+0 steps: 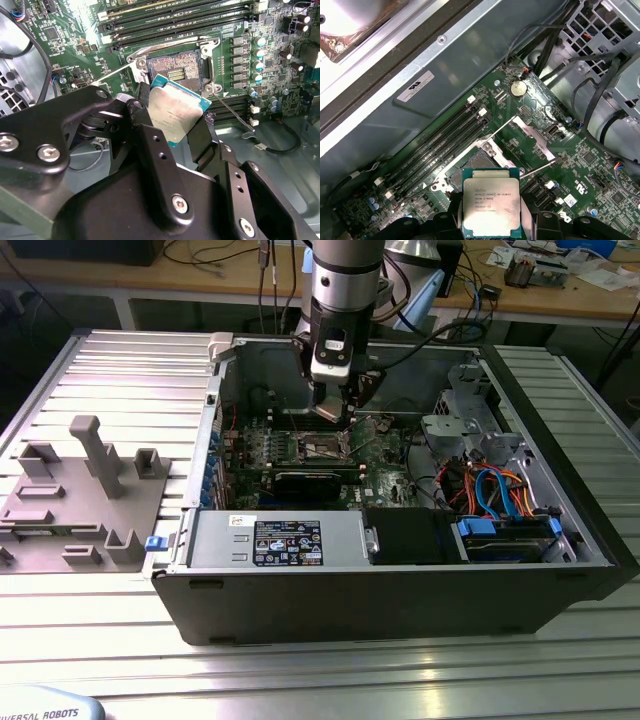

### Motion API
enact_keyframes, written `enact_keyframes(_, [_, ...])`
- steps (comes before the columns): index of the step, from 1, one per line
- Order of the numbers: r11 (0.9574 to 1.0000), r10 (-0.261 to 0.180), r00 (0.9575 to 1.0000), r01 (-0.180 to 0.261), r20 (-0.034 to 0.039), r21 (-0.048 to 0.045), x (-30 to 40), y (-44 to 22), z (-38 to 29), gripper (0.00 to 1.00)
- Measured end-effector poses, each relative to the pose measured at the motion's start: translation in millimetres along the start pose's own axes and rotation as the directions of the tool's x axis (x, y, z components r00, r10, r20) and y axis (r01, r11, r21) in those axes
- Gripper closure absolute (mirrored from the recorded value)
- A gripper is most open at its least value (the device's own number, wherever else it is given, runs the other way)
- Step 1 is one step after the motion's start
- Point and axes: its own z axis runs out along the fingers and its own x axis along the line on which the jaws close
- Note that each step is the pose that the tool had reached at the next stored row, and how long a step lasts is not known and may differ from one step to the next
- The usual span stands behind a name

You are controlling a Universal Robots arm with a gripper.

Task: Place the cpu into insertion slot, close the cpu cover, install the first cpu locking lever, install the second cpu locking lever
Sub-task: 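Place the cpu into insertion slot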

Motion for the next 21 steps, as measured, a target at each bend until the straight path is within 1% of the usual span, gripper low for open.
enact_keyframes(21, [0.9995,0.03,0.9995,-0.03,0.0021,-0.0006,0.0,0.0,0.2,0.46])
